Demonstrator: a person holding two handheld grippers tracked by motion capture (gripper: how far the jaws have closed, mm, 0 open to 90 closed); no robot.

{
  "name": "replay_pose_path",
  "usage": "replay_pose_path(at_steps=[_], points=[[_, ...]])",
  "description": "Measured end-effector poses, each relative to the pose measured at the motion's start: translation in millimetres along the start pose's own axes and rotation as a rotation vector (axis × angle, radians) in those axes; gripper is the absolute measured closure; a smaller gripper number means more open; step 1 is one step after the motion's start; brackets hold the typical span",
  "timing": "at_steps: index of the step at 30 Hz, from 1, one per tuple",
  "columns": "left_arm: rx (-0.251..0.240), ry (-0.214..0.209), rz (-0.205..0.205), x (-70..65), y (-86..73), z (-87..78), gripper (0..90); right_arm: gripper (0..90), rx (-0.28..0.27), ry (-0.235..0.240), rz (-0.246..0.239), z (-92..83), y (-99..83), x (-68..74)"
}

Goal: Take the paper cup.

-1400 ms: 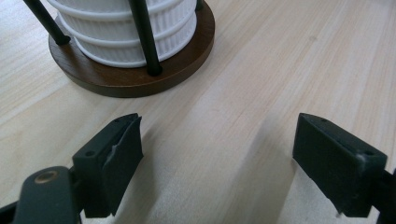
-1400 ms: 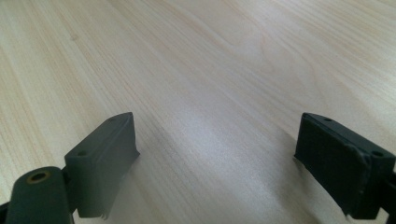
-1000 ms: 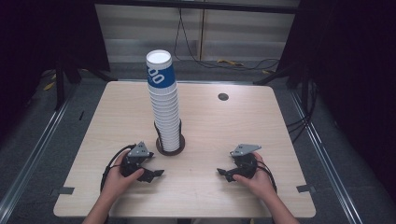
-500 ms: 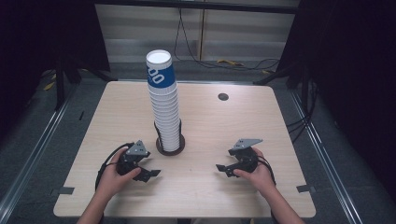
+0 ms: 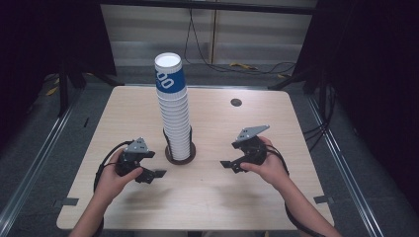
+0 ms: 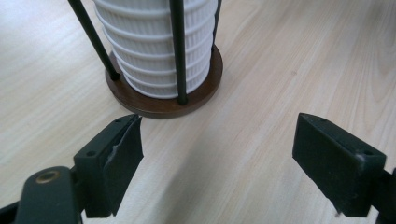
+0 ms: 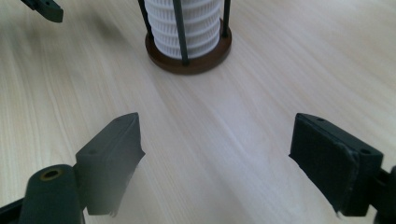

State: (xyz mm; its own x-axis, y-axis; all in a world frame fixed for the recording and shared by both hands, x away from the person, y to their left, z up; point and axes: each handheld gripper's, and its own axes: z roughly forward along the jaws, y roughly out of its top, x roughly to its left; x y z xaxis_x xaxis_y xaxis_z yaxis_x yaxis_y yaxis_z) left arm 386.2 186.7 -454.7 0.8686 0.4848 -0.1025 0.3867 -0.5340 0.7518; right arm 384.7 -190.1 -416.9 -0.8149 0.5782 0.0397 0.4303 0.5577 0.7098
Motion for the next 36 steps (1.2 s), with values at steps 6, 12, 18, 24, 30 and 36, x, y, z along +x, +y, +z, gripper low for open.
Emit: replay_pose_path(at_steps=[6,12,18,24,30,36], points=[[-0.012,-0.008,0.024,2.0,20.1,-12.1,15.9,15.9,0.005,0.014,-0.042,-7.5,29.5,4.0],[-0.010,-0.018,0.030,0.2,40.0,-19.1,15.9,15.8,0.025,0.004,-0.095,-12.6,55.8,7.4],[-0.006,-0.017,0.046,-0.7,56.1,-25.4,15.9,15.8,0.019,0.025,-0.113,-19.7,76.4,8.9],[-0.019,-0.006,0.052,2.0,71.5,-37.1,15.9,15.8,0.003,0.032,-0.136,-27.1,94.6,9.2],[-0.041,-0.019,0.034,4.8,86.6,-45.8,15.8,15.8,-0.010,0.030,-0.155,-34.5,113.7,10.5],[-0.061,-0.016,0.013,10.0,100.0,-50.4,15.8,15.8,-0.025,0.030,-0.164,-40.5,133.3,11.4]])
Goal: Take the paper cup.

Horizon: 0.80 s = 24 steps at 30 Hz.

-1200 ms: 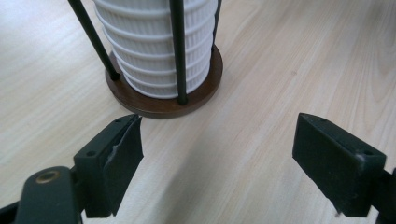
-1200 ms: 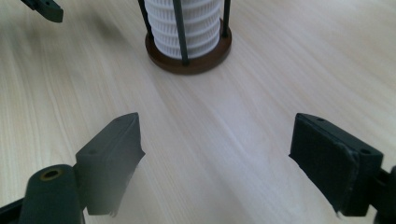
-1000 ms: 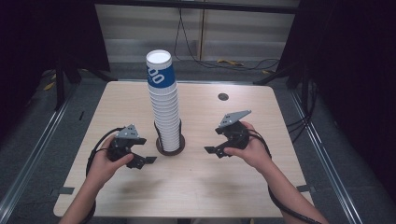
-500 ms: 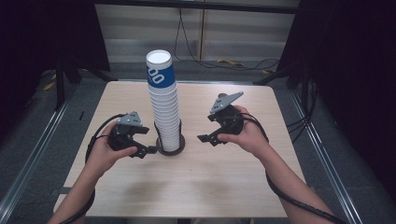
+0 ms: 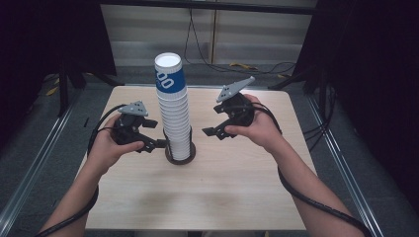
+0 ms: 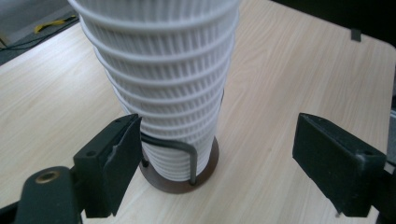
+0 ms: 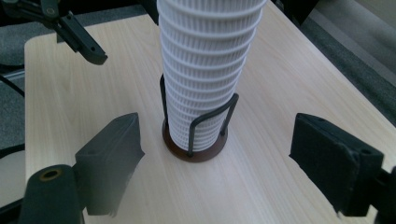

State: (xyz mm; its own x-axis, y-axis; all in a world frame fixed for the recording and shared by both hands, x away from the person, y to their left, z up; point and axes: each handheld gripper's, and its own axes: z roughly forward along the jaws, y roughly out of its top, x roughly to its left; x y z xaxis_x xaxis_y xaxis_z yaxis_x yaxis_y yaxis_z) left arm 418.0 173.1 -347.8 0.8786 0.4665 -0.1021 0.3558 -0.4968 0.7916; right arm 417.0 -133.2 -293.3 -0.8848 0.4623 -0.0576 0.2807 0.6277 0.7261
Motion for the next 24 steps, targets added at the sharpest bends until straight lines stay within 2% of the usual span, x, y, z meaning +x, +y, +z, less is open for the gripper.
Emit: replay_pose_path(at_steps=[8,24], points=[[-0.005,0.025,0.009,5.7,11.6,-5.3,15.8,15.8,-0.021,0.001,-0.007,-2.9,21.8,-3.3],[-0.024,0.021,0.029,6.4,33.1,-16.1,15.8,15.9,-0.046,0.000,-0.019,-7.0,53.5,-5.2]])
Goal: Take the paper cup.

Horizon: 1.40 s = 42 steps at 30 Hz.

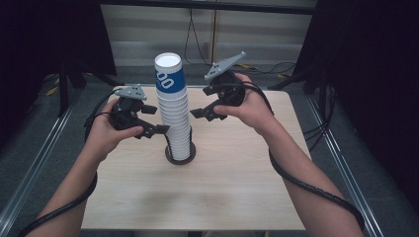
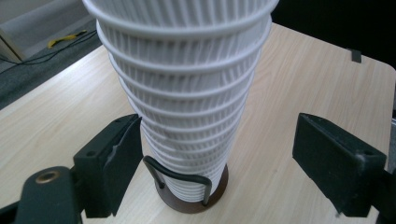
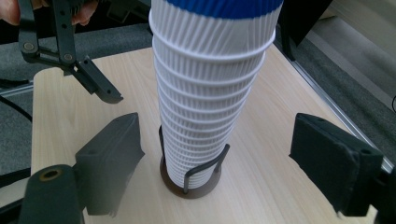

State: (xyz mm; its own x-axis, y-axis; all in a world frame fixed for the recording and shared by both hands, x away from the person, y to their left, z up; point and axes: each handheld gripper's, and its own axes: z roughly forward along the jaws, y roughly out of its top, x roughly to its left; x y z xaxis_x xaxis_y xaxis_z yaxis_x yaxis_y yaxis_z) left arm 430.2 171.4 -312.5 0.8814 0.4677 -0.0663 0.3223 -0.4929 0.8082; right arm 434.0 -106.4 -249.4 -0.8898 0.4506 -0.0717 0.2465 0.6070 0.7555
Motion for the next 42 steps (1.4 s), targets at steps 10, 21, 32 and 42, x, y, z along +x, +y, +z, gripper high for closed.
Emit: replay_pose_path(at_steps=[10,21,32,42], points=[[-0.016,-0.002,-0.001,2.0,14.0,-3.2,15.9,15.9,-0.008,0.004,-0.009,-1.3,19.1,-2.3],[-0.028,0.010,0.008,4.4,22.0,-4.7,15.8,15.8,-0.024,-0.003,-0.024,-2.1,40.8,-0.1],[-0.043,0.007,-0.007,7.8,23.6,-7.9,15.8,15.2,-0.064,-0.001,-0.002,6.0,53.9,-1.0],[-0.058,0.014,-0.015,10.9,22.0,-6.6,15.7,14.4,-0.066,0.008,0.011,24.5,62.7,0.9]])
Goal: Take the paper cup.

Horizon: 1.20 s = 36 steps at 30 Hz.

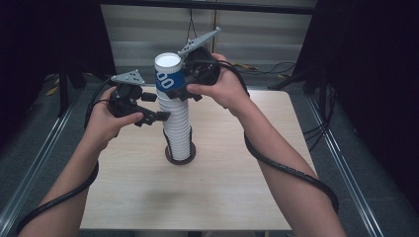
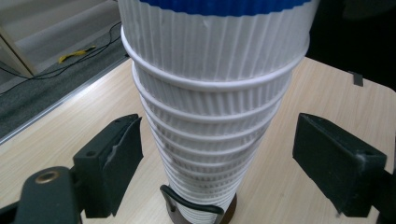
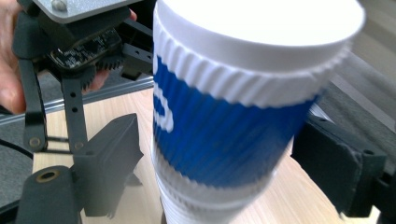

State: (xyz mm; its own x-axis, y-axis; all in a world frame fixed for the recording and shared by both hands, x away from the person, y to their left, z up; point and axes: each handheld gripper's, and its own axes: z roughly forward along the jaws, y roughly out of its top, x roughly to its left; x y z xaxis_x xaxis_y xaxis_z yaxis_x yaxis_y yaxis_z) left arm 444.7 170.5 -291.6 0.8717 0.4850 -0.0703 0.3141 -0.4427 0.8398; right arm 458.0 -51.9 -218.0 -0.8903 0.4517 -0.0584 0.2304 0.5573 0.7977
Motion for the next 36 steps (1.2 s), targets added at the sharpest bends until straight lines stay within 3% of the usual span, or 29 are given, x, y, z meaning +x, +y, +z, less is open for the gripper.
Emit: replay_pose_path(at_steps=[6,12,20,22,27,36], points=[[-0.031,0.006,-0.001,2.2,1.8,2.9,15.7,19.1,-0.002,-0.012,0.020,6.7,0.8,-1.4],[-0.081,-0.008,-0.025,3.4,5.5,9.9,15.6,19.6,-0.014,-0.007,0.031,6.4,-0.3,-2.3],[-0.109,-0.004,-0.037,3.0,8.2,18.9,11.6,19.5,-0.026,-0.010,0.037,6.6,-1.7,-1.8],[-0.123,-0.009,-0.058,3.7,7.8,20.2,11.0,19.4,-0.028,-0.011,0.040,6.6,-1.9,-1.9],[-0.134,0.002,-0.035,1.9,6.5,20.2,11.4,19.6,-0.028,-0.024,0.015,6.1,-1.3,0.5],[-0.134,0.004,-0.024,0.9,7.0,20.7,11.7,20.5,-0.038,-0.024,0.023,3.2,-2.7,0.5]])
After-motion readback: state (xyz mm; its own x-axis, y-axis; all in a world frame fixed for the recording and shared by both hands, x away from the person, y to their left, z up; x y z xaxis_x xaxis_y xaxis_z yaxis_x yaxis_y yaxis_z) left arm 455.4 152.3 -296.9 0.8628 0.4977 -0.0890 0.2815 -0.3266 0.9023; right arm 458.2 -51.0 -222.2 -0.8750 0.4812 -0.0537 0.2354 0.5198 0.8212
